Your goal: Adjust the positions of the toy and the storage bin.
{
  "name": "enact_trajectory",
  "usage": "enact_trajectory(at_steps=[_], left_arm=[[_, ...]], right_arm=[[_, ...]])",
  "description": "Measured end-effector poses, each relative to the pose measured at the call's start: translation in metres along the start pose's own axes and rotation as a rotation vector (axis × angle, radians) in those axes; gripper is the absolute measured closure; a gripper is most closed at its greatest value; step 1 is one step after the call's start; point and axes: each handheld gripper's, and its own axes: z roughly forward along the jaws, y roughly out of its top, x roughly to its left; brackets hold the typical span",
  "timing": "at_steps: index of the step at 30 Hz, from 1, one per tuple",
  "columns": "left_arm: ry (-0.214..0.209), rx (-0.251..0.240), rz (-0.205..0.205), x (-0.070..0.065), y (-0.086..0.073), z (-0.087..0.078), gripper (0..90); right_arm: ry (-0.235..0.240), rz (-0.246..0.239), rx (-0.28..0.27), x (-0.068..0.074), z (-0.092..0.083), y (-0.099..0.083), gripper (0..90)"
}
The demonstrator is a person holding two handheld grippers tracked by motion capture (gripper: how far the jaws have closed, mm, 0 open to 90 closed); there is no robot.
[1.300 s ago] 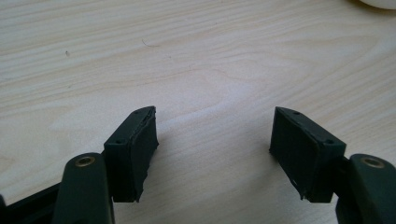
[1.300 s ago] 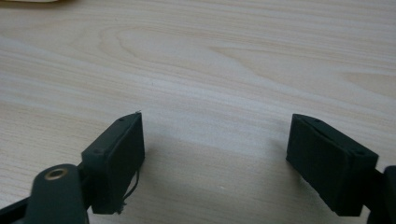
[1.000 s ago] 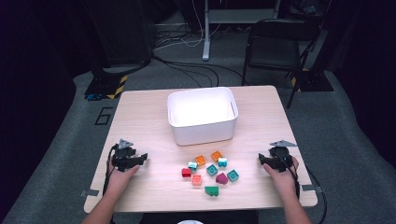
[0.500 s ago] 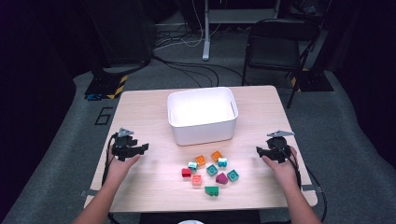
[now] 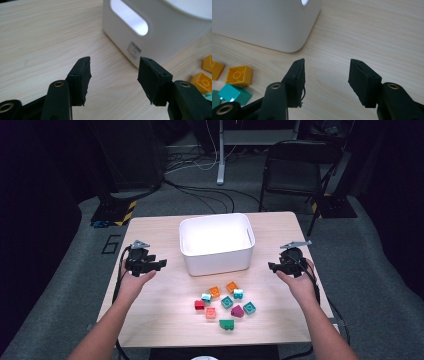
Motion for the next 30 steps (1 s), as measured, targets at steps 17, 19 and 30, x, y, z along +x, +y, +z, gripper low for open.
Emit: enact_trajectory(at_steps=[17,19,30], left_arm=[[-0.049,-0.016,0.026,-0.020,0.060,0.002,42.0],[-0.048,-0.007,0.040,-0.022,0.064,0.004,41.7],[-0.064,0.030,0.064,-0.036,0.073,0.022,41.1]], right_arm=[[0.029,-0.033,-0.030,0.013,-0.010,0.063,46.2],[0.037,-0.025,-0.045,0.014,-0.010,0.069,45.7],[0.047,-0.033,-0.061,0.027,-0.002,0.088,43.5]])
